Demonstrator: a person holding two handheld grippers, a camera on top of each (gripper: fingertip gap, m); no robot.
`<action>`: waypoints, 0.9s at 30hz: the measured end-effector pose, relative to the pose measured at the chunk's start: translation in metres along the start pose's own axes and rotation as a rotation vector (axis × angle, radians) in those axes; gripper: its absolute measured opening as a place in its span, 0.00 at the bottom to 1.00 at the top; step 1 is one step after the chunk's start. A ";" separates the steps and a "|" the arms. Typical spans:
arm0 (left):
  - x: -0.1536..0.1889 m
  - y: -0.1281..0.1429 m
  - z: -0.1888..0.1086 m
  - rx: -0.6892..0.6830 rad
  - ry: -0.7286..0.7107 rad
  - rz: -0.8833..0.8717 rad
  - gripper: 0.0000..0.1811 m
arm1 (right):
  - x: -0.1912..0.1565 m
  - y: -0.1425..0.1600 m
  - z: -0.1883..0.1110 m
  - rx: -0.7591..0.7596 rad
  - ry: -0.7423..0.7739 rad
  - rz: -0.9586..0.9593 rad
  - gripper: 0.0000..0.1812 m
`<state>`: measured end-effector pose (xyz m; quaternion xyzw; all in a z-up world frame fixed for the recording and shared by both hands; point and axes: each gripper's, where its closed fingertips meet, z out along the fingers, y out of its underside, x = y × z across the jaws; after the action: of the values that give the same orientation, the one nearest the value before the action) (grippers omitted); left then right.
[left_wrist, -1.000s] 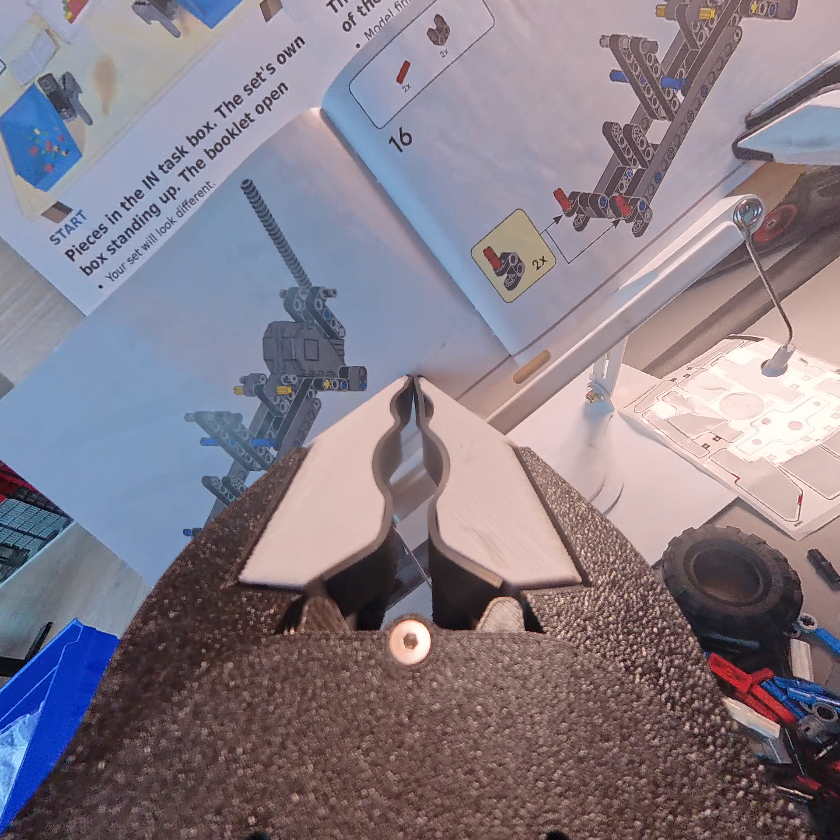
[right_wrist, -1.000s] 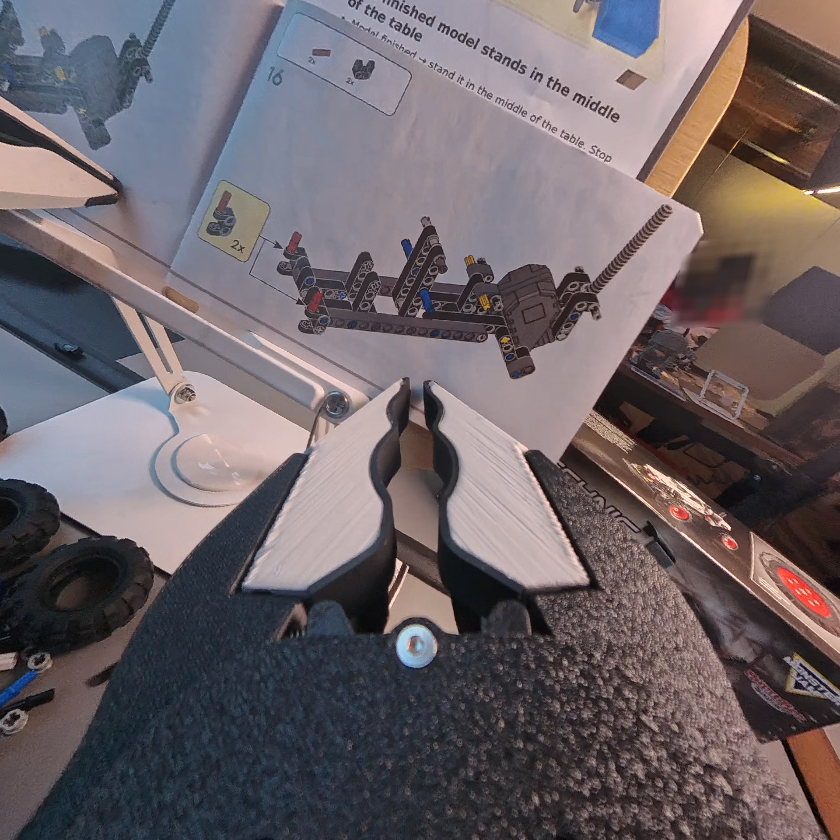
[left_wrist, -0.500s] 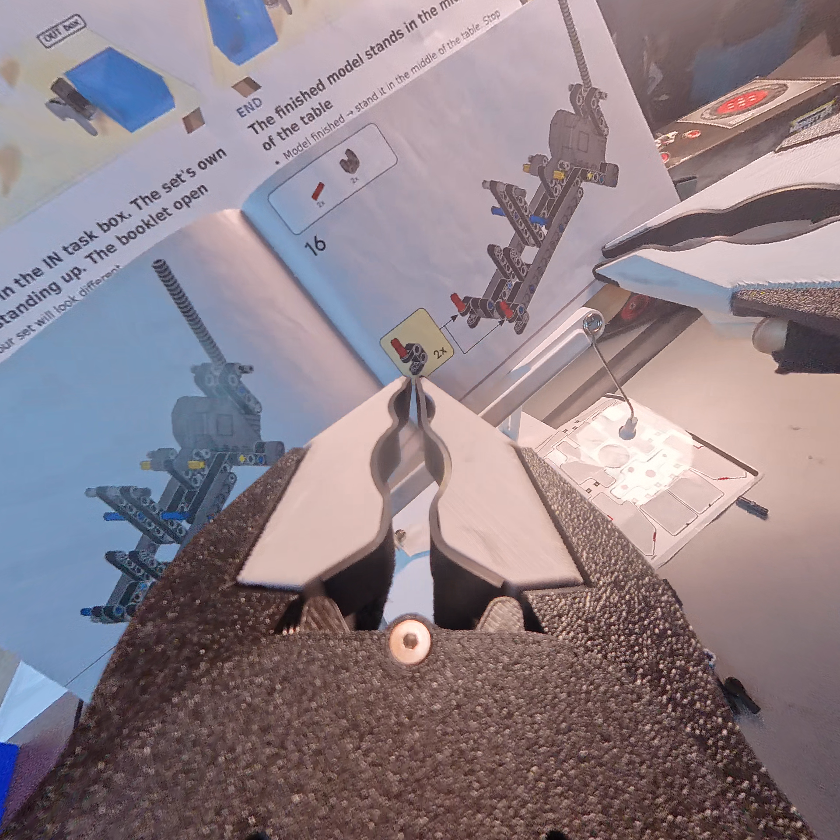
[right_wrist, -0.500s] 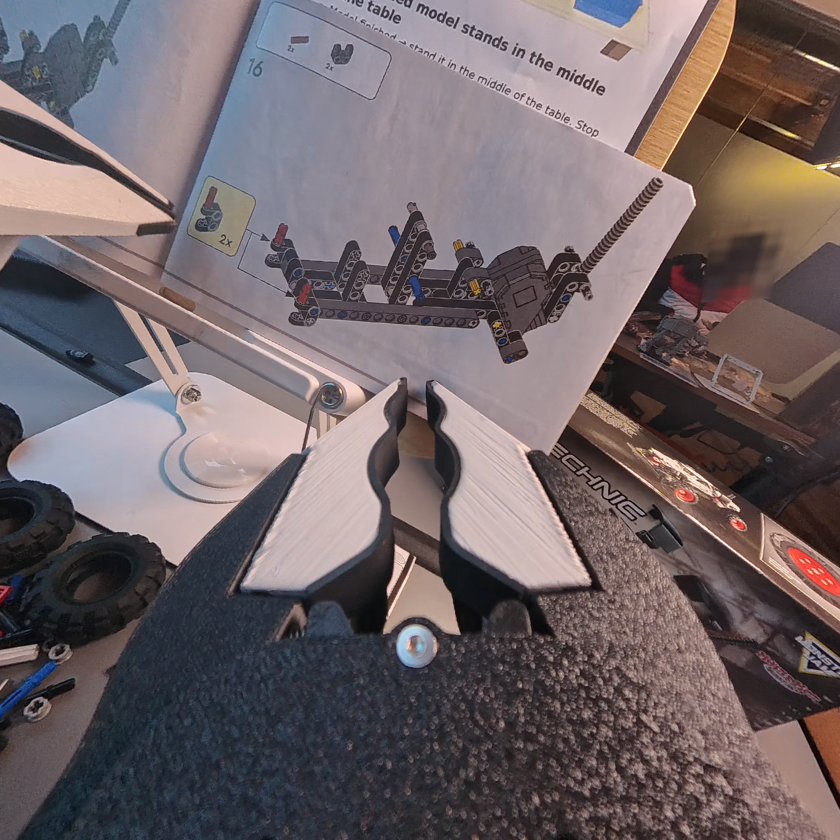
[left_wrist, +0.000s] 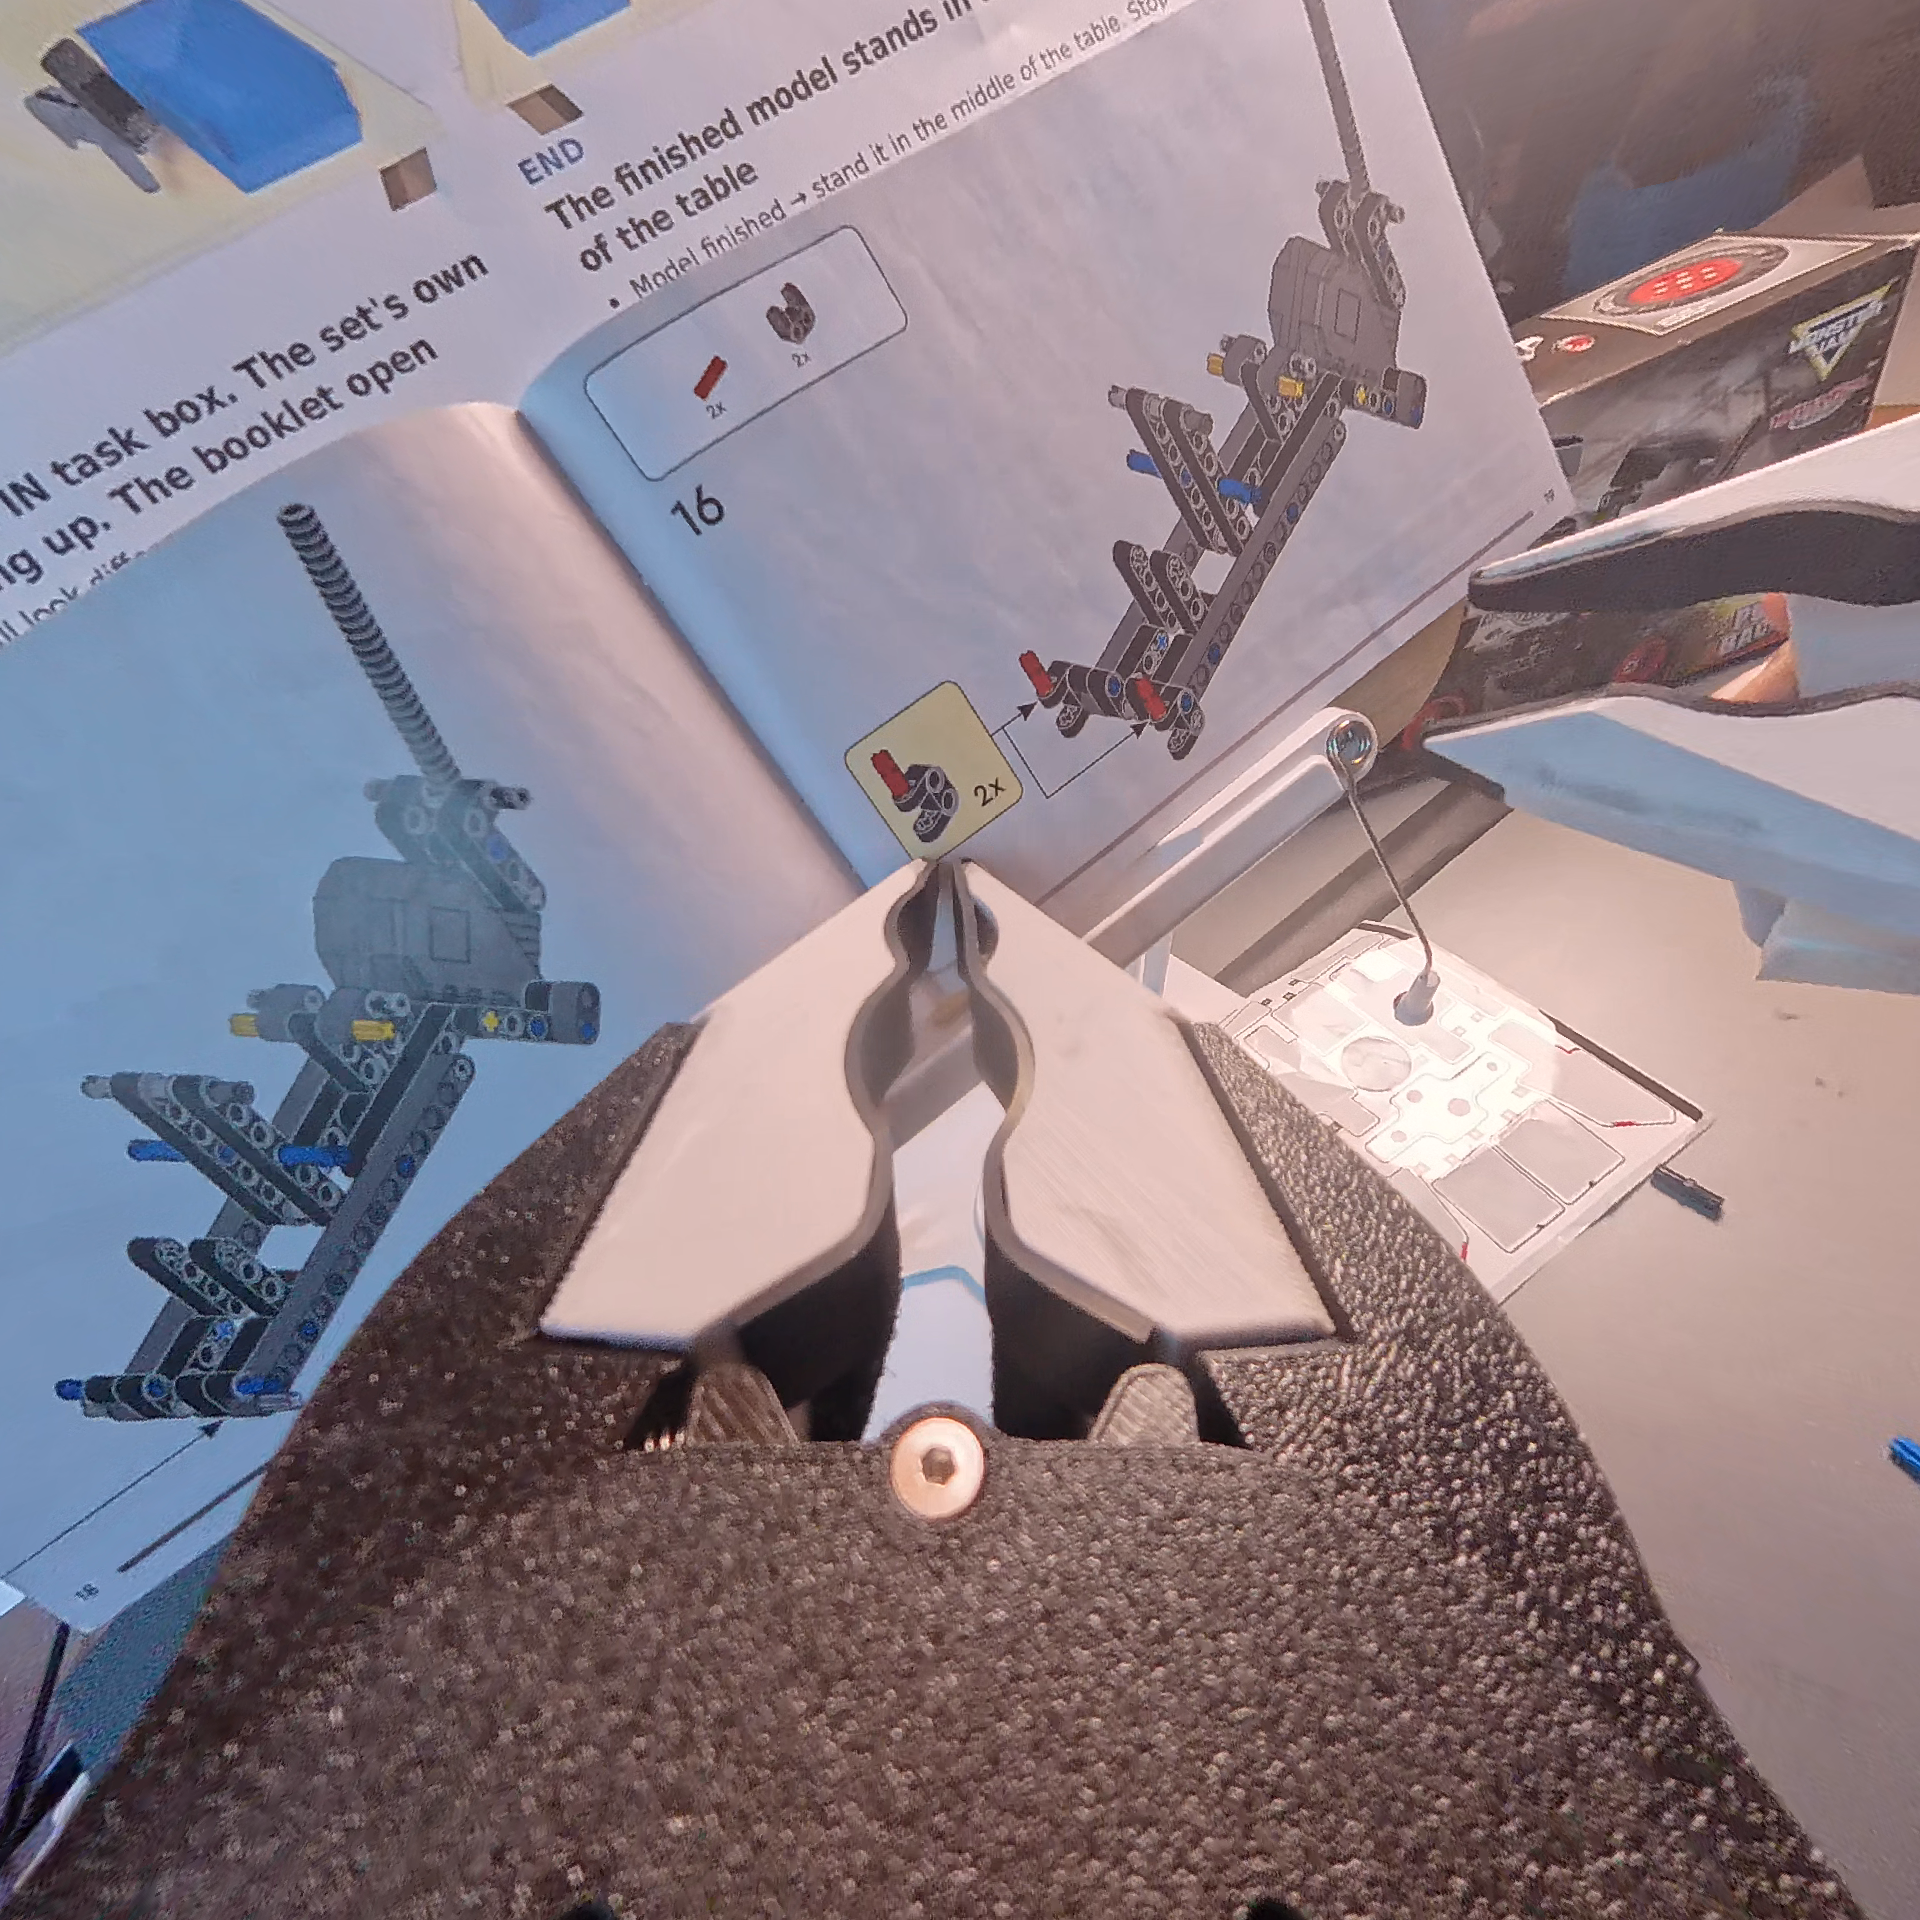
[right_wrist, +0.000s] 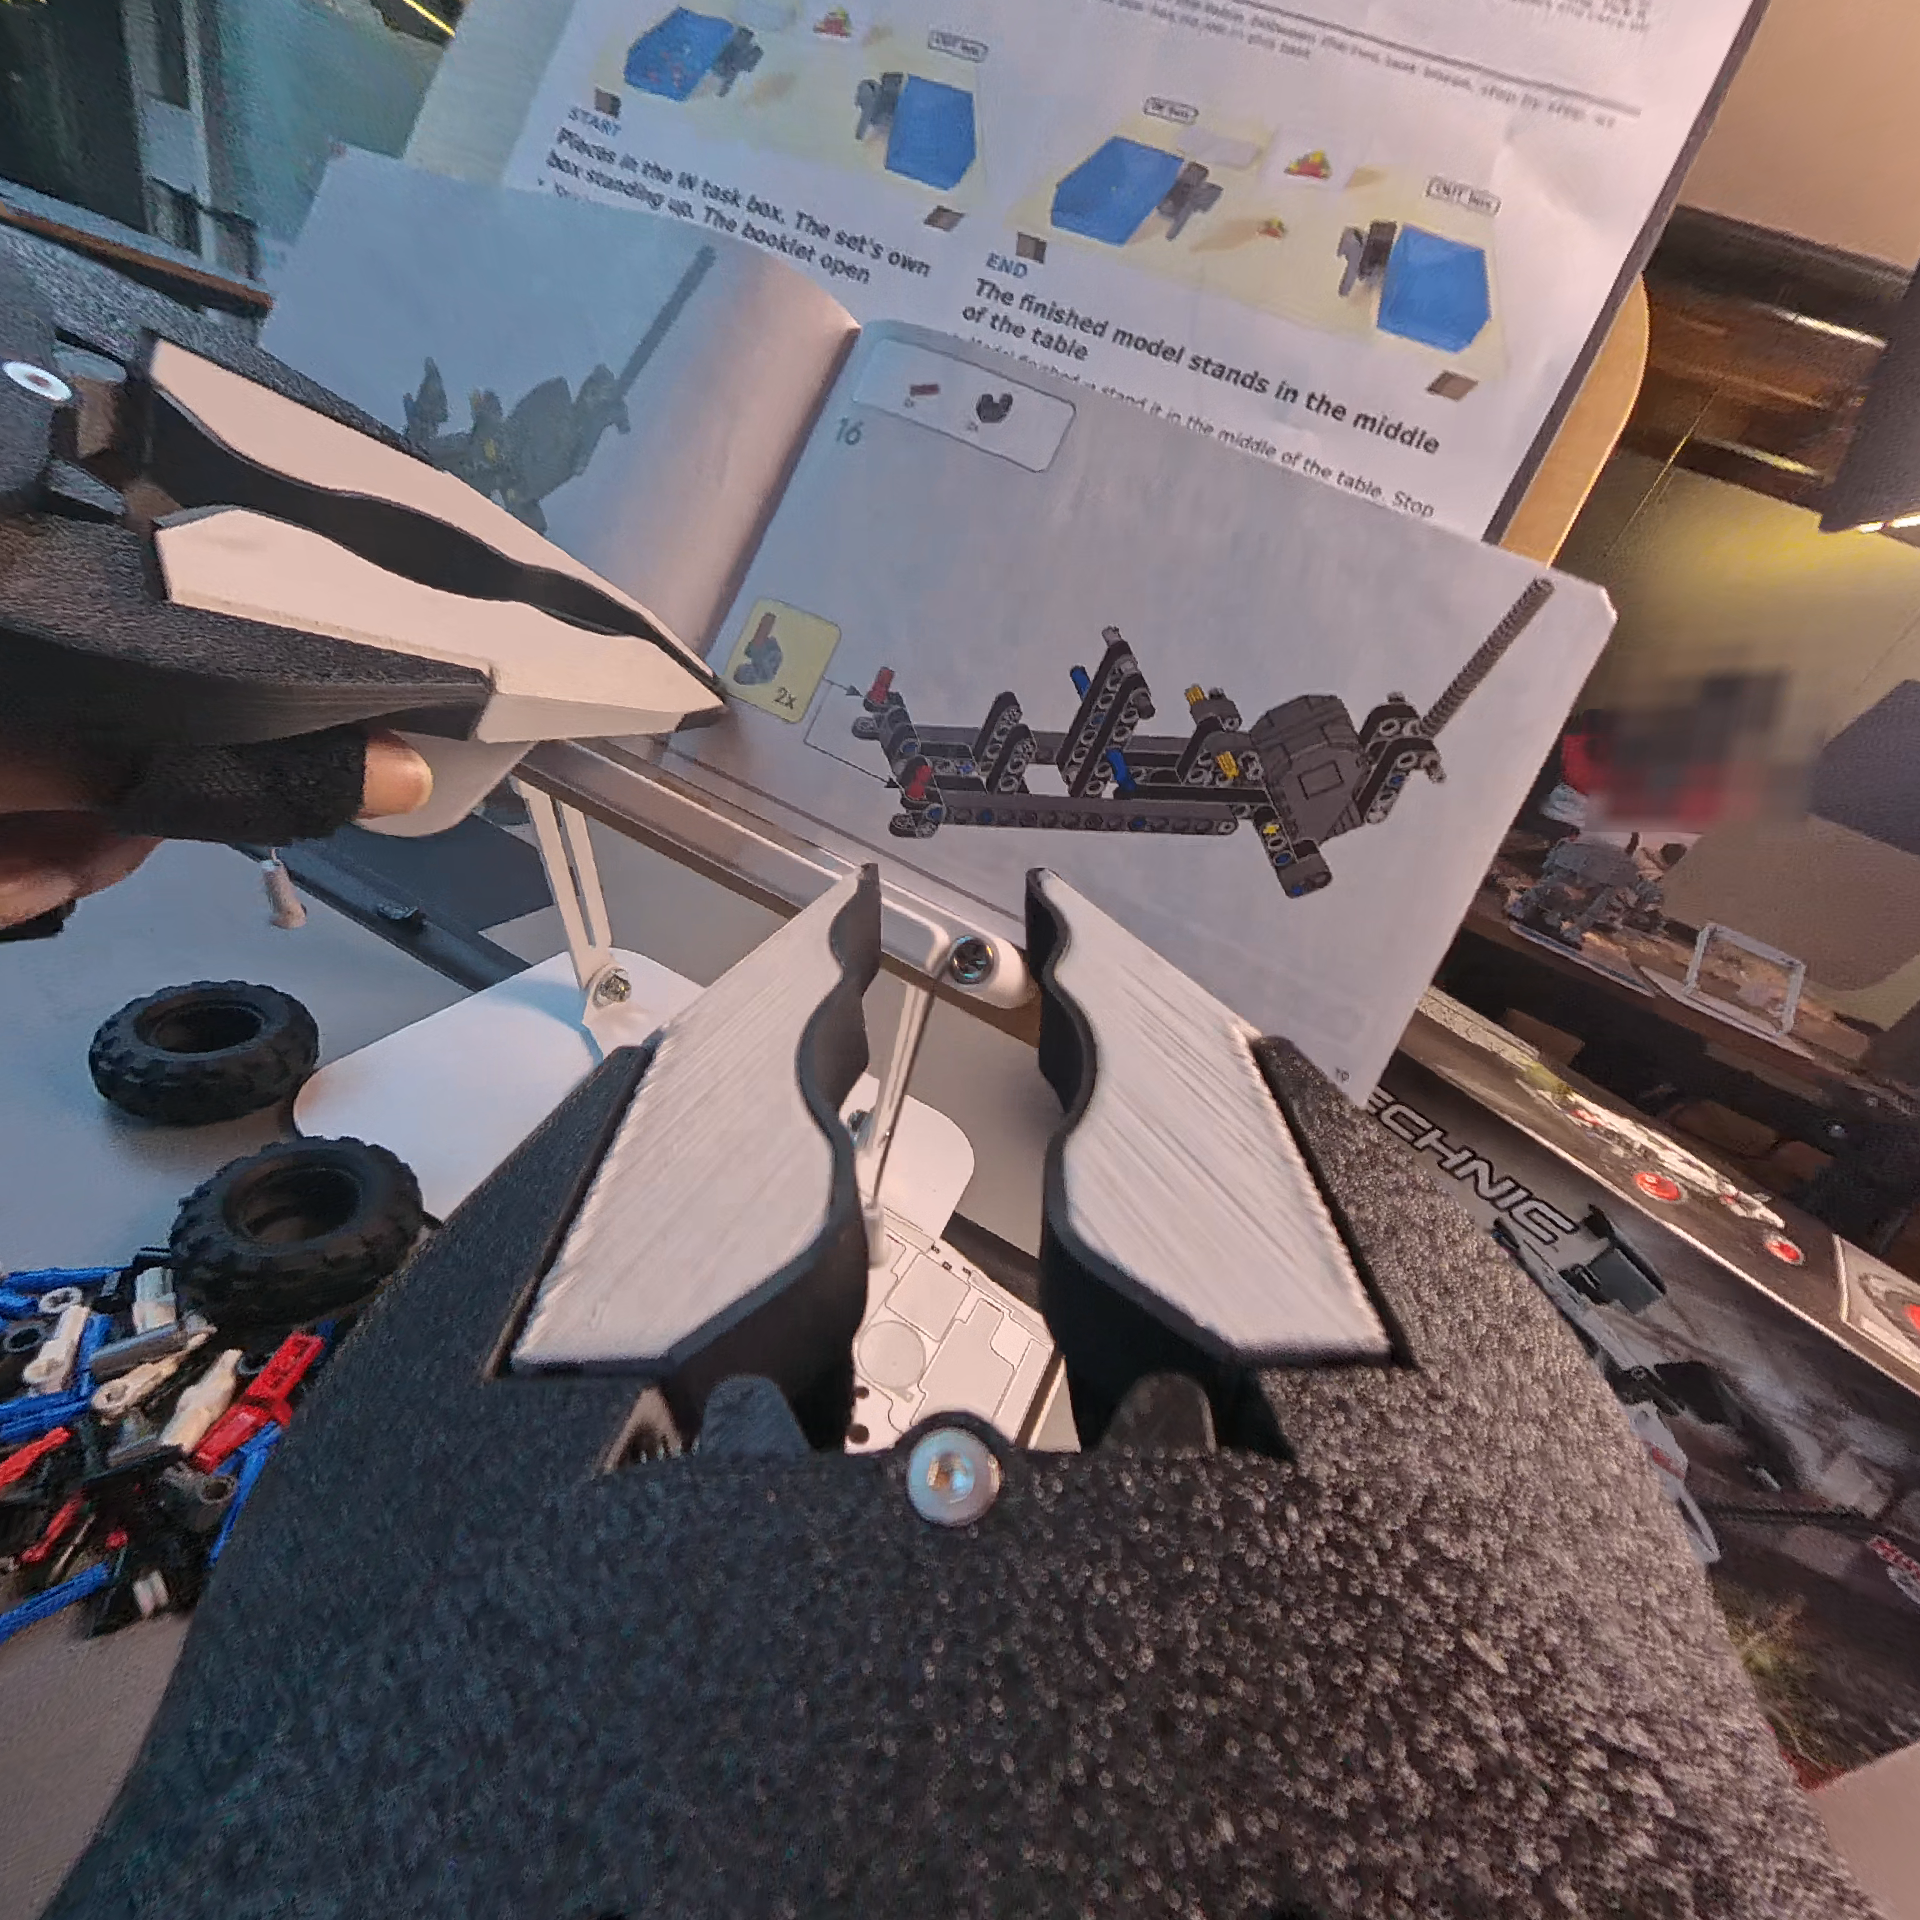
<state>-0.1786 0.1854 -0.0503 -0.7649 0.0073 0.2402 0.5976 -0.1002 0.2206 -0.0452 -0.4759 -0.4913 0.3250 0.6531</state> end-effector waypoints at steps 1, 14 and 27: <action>0.001 -0.001 -0.003 0.014 0.008 -0.010 0.02 | -0.005 -0.006 0.000 0.012 -0.005 -0.009 0.15; -0.046 0.014 -0.060 0.117 -0.054 -0.156 0.16 | -0.049 -0.015 0.030 -0.059 -0.092 0.058 0.15; -0.076 0.018 -0.091 0.167 -0.044 -0.228 0.25 | -0.002 -0.012 0.008 -0.020 -0.043 0.116 0.15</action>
<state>-0.2186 0.0760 -0.0223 -0.7030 -0.0729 0.1862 0.6825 -0.1095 0.2169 -0.0340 -0.5030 -0.4800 0.3673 0.6178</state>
